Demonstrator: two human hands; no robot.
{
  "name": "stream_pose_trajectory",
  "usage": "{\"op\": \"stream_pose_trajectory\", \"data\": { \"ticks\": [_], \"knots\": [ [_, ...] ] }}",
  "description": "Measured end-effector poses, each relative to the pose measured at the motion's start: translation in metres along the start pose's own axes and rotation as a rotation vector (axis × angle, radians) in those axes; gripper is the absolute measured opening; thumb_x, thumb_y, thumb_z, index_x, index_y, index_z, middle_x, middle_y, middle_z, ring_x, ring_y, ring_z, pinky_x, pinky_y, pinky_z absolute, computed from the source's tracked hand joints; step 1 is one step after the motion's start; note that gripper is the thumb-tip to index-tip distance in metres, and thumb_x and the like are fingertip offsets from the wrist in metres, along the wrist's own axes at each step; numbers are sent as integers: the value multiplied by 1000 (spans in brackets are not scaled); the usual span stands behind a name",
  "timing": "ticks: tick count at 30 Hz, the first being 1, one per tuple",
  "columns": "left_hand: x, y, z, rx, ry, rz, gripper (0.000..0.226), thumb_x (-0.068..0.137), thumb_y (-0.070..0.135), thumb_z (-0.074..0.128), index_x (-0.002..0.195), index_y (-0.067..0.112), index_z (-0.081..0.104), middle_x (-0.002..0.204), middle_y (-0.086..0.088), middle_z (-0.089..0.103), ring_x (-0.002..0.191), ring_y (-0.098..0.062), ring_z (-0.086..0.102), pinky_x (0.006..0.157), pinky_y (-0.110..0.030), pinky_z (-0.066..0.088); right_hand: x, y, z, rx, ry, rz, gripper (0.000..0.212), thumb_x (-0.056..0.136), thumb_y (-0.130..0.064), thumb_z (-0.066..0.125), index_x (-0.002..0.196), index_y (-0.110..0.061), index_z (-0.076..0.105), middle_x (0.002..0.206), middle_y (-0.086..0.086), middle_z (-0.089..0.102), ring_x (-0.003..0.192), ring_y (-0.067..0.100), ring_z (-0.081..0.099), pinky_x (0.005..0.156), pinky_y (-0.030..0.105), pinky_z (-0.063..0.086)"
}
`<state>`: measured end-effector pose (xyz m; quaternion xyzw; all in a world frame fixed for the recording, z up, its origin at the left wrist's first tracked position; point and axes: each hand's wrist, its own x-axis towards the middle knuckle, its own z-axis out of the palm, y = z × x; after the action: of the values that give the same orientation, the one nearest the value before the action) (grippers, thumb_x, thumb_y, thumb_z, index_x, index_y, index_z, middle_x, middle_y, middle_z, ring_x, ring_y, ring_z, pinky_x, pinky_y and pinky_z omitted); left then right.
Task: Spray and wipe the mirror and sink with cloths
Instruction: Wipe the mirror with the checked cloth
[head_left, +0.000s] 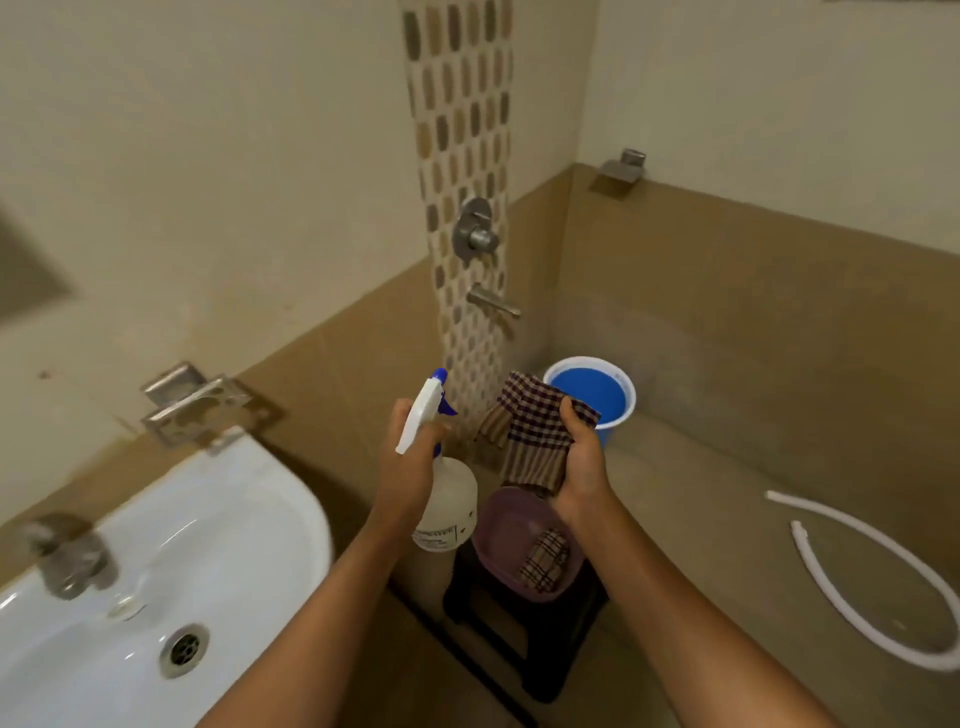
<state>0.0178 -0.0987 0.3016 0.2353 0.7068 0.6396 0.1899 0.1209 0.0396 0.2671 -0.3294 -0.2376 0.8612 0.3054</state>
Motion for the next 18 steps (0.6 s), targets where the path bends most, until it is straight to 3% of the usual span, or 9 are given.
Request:
{"op": "stream_pose_trajectory", "data": {
  "ticks": [3, 5, 8, 10, 14, 18],
  "knots": [
    [18, -4, 34, -12, -35, 7, 21, 91, 13, 66, 89, -1, 51, 72, -3, 45, 56, -3, 45, 54, -13, 38, 17, -21, -21, 41, 32, -23, 34, 101, -33, 48, 119, -11, 66, 119, 13, 70, 106, 31, 66, 101, 52, 47],
    [27, -10, 51, 9, -46, 19, 17, 87, 11, 71, 84, 1, 57, 66, 4, 52, 57, -1, 49, 54, -12, 39, 25, -32, -32, 47, 49, -23, 42, 101, -34, 48, 132, -7, 59, 127, 16, 66, 112, 34, 63, 101, 51, 47],
    [42, -29, 73, 95, -84, 4, 25, 80, 18, 79, 67, 30, 62, 73, 7, 55, 68, -5, 54, 61, -18, 40, 35, -43, -50, 41, 97, -1, 48, 101, -37, 47, 136, -7, 57, 126, 16, 66, 108, 31, 66, 95, 46, 50],
    [49, -41, 84, 147, -104, -1, 30, 78, 20, 81, 63, 40, 63, 78, 6, 53, 73, -9, 53, 63, -22, 40, 42, -43, -64, 33, 141, 5, 49, 101, -38, 46, 136, -6, 56, 130, 17, 65, 114, 33, 64, 96, 46, 50],
    [65, -72, 101, 345, -117, 47, 23, 76, 19, 82, 68, 22, 61, 75, 2, 53, 67, -13, 51, 60, -28, 39, 57, -35, -93, 34, 224, 39, 48, 101, -40, 47, 134, -6, 58, 129, 18, 65, 121, 36, 61, 102, 50, 47],
    [76, -109, 104, 586, -186, 41, 21, 78, 24, 80, 79, 9, 65, 78, -3, 60, 62, -8, 51, 54, -20, 33, 68, -14, -120, 67, 342, 79, 47, 100, -41, 48, 127, -5, 63, 125, 17, 68, 115, 34, 64, 102, 49, 48]
  ]
}}
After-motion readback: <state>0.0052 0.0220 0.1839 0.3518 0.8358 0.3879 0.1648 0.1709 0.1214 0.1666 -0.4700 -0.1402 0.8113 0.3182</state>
